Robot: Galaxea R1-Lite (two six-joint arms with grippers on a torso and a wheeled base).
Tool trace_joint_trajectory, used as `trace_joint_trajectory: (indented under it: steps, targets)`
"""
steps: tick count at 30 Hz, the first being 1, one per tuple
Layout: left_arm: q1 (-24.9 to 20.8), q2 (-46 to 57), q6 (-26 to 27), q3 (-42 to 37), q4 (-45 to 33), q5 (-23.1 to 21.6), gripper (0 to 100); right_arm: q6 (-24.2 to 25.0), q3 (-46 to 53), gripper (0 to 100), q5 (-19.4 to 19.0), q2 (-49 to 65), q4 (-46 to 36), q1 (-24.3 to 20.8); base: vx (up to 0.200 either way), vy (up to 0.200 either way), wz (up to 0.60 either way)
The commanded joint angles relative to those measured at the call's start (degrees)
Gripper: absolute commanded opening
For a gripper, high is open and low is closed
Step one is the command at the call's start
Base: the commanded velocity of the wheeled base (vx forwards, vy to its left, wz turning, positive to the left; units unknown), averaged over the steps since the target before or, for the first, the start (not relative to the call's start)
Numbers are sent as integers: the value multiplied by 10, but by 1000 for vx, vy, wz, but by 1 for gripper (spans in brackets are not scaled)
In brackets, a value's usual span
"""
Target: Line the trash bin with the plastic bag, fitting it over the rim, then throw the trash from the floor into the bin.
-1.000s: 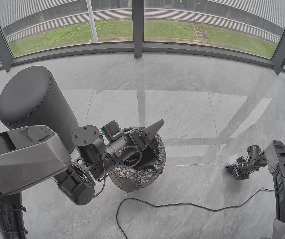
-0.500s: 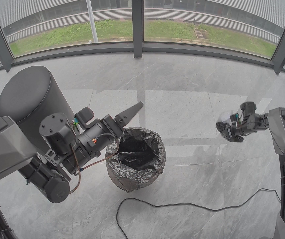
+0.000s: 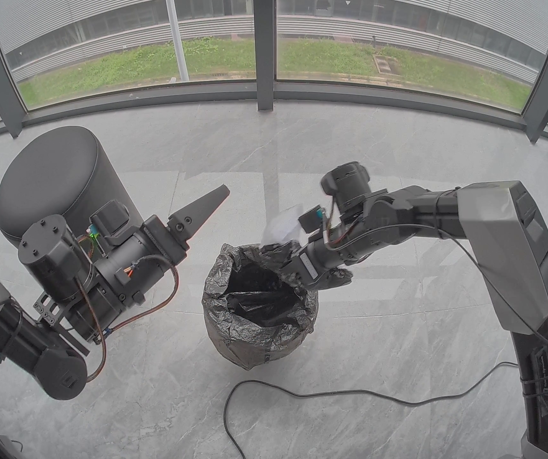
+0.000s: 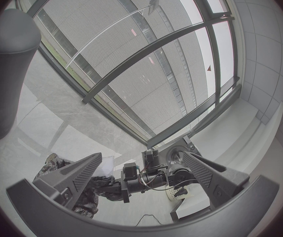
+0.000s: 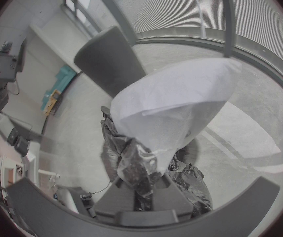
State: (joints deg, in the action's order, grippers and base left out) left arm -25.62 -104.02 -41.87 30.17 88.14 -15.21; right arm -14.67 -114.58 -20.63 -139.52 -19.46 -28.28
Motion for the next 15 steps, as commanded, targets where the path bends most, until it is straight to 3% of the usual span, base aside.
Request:
trace_joint_trajectory:
  steps: [1, 7, 15]
  targets:
    - [4, 52, 20, -51, 1, -11, 100, -12, 0, 0, 1, -9, -10, -40, 200, 200, 0]
    - [4, 58, 23, -48, 2, -39, 100, -15, 0, 0, 2, -23, -11, -55, 200, 200, 0]
    - [2, 69, 25, -42, 1, -45, 100, -77, 0, 0, 2, -61, -11, -54, 0, 0, 0]
